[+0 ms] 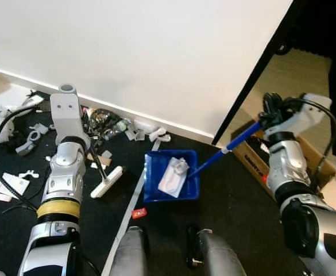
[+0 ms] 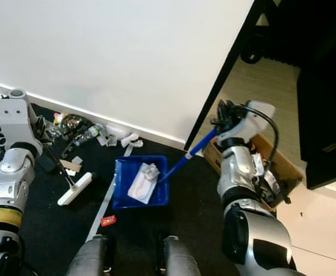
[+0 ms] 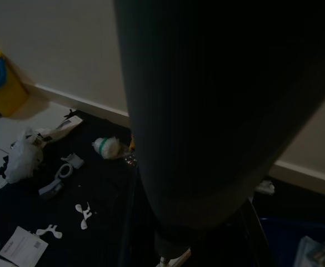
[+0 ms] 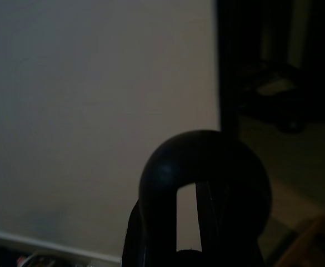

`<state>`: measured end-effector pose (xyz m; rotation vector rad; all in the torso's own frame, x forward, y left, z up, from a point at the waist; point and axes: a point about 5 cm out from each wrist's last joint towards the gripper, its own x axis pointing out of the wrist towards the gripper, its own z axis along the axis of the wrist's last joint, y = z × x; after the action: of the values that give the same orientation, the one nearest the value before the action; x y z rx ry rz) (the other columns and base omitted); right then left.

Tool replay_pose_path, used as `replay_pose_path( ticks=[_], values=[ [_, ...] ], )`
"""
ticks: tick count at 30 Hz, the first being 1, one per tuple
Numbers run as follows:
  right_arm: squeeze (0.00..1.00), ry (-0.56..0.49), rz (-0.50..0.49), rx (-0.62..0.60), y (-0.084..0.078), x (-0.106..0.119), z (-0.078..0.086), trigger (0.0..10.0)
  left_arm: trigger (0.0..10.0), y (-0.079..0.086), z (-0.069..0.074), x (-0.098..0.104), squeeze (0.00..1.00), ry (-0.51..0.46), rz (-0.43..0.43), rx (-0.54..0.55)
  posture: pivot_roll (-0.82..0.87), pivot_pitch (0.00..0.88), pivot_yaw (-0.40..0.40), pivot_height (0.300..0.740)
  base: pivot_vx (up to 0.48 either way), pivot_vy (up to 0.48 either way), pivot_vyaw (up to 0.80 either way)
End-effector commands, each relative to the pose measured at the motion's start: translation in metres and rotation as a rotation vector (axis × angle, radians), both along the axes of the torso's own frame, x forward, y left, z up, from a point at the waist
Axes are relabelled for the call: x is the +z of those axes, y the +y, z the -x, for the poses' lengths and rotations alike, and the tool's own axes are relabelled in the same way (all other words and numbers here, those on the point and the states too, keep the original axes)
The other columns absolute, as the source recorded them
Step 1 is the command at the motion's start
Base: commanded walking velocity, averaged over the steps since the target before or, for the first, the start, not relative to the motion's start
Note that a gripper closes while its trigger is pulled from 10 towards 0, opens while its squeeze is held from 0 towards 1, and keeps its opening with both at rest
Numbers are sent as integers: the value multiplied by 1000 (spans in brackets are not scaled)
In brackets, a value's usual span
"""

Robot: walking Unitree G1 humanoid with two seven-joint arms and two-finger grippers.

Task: Sweep floor

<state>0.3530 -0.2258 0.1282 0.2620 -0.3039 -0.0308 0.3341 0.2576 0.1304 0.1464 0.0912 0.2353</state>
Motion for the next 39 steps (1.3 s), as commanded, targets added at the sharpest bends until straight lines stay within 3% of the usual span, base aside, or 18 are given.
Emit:
replay_pose_path(
  ticks=[1, 5, 9, 16, 23, 29, 39],
  values=[
    [0, 10, -46, -30, -9, -9, 7, 10000, 10000, -1, -3, 1, 0, 3, -10, -26, 69, 74, 1, 740, 0, 0, 0],
    [0, 41, 29, -30, -13, -20, 17, 10000, 10000, -8, -8, 0, 0, 10, -14, -59, 65, 64, 41, 740, 0, 0, 0],
    [0, 43, 16, -39, -17, -28, 25, 10000, 10000, -16, -12, 1, 0, 8, -14, -89, 59, 60, 64, 740, 0, 0, 0],
    [0, 87, 116, 74, 2, -38, 27, 10000, 10000, -10, -1, -19, 0, 42, 39, -34, 37, 60, 58, 740, 0, 0, 0],
    [0, 91, 89, 52, 0, -28, 17, 10000, 10000, -1, 13, -31, 0, 56, 33, 35, 43, 70, 1, 740, 0, 0, 0],
    [0, 104, 78, 62, 2, -30, 17, 10000, 10000, -4, 14, -29, 0, 39, 48, 31, 53, 77, -25, 740, 0, 0, 0],
    [0, 134, 79, 85, 12, -37, 18, 10000, 10000, -13, 15, -31, 0, 36, 54, 20, 49, 87, -32, 740, -328, 0, 0]
  ],
)
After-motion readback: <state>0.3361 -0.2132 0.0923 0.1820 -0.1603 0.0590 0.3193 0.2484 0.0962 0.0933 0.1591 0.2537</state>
